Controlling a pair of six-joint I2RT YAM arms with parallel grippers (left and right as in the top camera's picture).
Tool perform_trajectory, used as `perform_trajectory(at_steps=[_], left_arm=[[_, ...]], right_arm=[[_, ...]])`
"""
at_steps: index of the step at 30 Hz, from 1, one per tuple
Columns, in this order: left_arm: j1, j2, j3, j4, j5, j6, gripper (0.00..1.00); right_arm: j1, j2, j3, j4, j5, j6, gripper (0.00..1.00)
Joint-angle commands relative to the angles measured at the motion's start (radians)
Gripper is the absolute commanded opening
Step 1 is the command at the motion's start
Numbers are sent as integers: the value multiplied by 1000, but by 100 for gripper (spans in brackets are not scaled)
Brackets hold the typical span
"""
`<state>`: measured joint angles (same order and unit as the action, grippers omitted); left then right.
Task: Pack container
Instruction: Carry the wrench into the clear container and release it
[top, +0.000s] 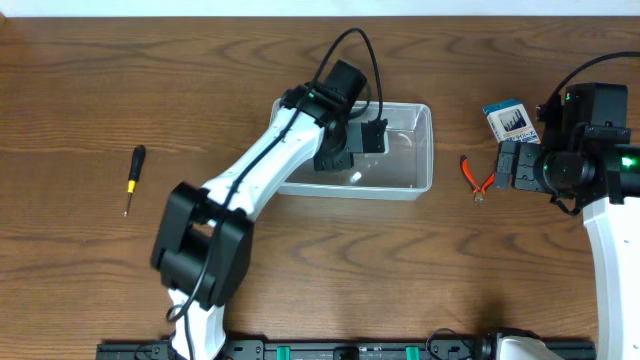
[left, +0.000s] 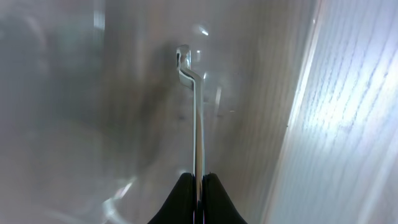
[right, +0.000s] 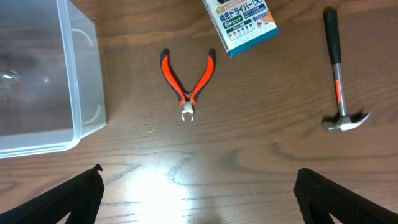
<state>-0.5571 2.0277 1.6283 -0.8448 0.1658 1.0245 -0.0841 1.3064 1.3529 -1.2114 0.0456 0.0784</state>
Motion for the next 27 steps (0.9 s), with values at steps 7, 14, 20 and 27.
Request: perform_trajectory(at_steps=[7, 14, 20, 27], left_arm=[[4, 57, -2, -18, 37, -5, 6], [4, 63, -2, -34, 36, -24, 42], [4, 59, -2, -43, 27, -58, 58], [9, -74, 8, -78, -125, -143, 64]], right_arm=[[-5, -5, 13, 0, 11, -17, 99], [-7, -5, 13, -2, 11, -25, 99], [-7, -5, 13, 3, 11, -25, 99], [-10, -5, 13, -8, 11, -25, 99]])
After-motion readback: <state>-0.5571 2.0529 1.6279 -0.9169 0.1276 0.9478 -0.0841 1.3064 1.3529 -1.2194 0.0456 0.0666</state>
